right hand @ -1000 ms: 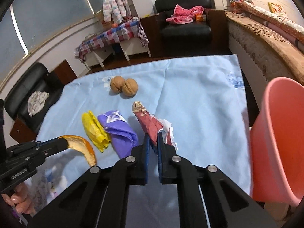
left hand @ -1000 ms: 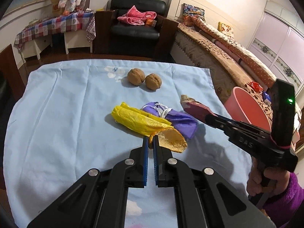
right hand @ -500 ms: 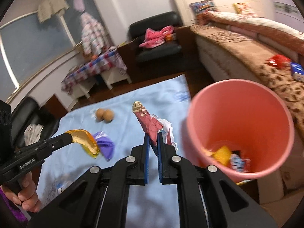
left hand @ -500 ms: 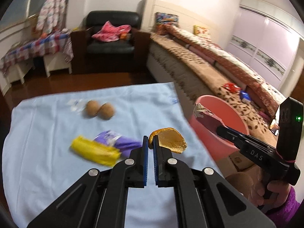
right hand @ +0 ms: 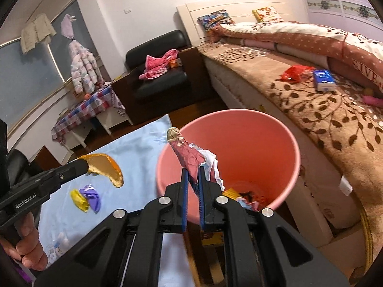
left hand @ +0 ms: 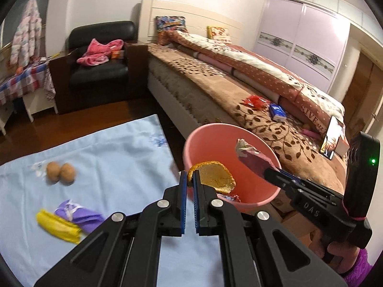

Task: Collect trash
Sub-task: 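Carry the crust and red wrapper over the bucket and open both tools, then withdraw both tools from the bucket back toward the cloth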

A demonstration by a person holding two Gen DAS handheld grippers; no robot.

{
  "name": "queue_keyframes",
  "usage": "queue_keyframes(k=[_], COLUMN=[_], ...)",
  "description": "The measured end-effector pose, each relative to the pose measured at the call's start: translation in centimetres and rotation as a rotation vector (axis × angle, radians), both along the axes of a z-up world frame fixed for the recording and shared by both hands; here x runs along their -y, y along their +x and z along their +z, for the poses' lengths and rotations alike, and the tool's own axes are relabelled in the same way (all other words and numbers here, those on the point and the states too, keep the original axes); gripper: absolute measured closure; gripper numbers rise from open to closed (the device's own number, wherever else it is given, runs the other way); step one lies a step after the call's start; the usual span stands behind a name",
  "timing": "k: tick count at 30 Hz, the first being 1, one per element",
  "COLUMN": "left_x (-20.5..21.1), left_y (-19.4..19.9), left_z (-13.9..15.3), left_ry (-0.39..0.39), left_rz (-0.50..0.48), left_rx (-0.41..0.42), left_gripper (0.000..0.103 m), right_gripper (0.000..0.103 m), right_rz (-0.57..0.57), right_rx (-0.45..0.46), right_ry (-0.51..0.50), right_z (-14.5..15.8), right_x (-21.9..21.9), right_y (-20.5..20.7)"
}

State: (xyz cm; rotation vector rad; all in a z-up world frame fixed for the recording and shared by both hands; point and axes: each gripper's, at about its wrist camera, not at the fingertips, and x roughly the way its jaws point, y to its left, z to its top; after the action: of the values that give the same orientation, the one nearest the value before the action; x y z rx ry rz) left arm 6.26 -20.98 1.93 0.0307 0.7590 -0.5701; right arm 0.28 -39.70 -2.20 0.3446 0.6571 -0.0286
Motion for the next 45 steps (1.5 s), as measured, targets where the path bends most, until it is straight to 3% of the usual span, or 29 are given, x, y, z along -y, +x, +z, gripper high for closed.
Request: queue_keyframes(k=[15, 29, 33, 38, 45], left_x=[6.0, 7.8, 7.7, 7.5, 7.2], left_y=[1.3, 1.8, 2.0, 1.9, 1.6], left_z=[-3.2, -5.1, -5.1, -4.7, -4.0], left_ry=[0.090, 0.118, 0.104, 0.089, 0.075], left_rz=[-0.076, -0.096, -0.089, -0.085, -0.068], left_rx=[-0.033, -0.078, -0.086, -0.086, -0.079], left_gripper=[0.099, 0.099, 0.094, 0.083, 0.076], right_gripper=[0.095, 0.095, 0.094, 0.072, 0.072], right_rz=[-0.051, -0.072, -0.086, -0.095, -0.099], right_rx=[-0.039, -0.077, -0.094, -0.091, -0.068], right_ry=[0.012, 0.030, 0.028, 0.041, 0.037], right_z=[-2.1, -3.7, -3.9, -3.9, -3.3], right_x=[2.9, 3.8, 4.0, 4.4, 4.3], right_y=[0.3, 0.8, 1.0, 1.0, 0.6])
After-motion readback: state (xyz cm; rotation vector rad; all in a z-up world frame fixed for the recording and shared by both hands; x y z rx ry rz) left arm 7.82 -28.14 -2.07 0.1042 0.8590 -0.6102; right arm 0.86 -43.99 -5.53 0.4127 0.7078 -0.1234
